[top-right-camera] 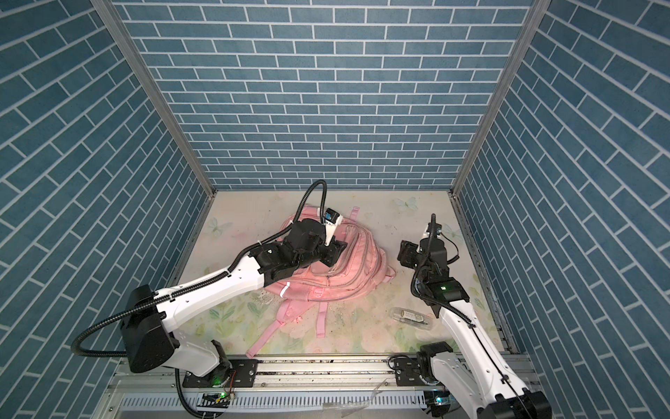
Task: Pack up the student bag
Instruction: 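Release the zipper pull and move the right gripper to the blue compass case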
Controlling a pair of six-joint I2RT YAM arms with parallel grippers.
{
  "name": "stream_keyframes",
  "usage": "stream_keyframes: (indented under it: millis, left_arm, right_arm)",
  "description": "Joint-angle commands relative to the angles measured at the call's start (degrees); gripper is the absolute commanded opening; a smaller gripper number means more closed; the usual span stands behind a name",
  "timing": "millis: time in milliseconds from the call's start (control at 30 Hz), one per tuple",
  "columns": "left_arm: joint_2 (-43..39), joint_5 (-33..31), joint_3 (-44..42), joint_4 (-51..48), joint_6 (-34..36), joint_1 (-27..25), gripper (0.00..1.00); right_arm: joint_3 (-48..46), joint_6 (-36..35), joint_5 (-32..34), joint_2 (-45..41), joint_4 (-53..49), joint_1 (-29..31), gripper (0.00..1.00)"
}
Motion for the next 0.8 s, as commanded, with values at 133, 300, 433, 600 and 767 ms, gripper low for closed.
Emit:
stream_keyframes:
  millis: [133,300,433,600,767]
  left_arm:
    - [1.72,-7.16,0.49,-4.04,1.0,-2.1,0.51]
    - [1.4,-7.77,-0.81,-3.86,0.12,-2.39,0.52]
    - [1.84,-8.0,-0.83,-4.16,-0.16,-2.36,0.52]
    - [2.64,-8.15,-0.75,-4.69,0.11,-2.35,0.52]
    - [3.36,-8.24,-0.83,-4.97,0.15,-2.31,0.52]
  right_arm:
    - [-4.29,6.68,-0.39,6.61,-4.76,-7.97,0.74]
    - [-5.16,7.16,-1.52,12.09,-4.33,-9.27,0.74]
    - [-6.34,7.52,-3.43,15.46,-3.4,-9.83,0.73]
    - [-7.46,7.45,-5.22,18.2,-2.35,-9.97,0.7]
    - [-7.86,6.66,-5.65,20.9,-2.14,-9.99,0.65]
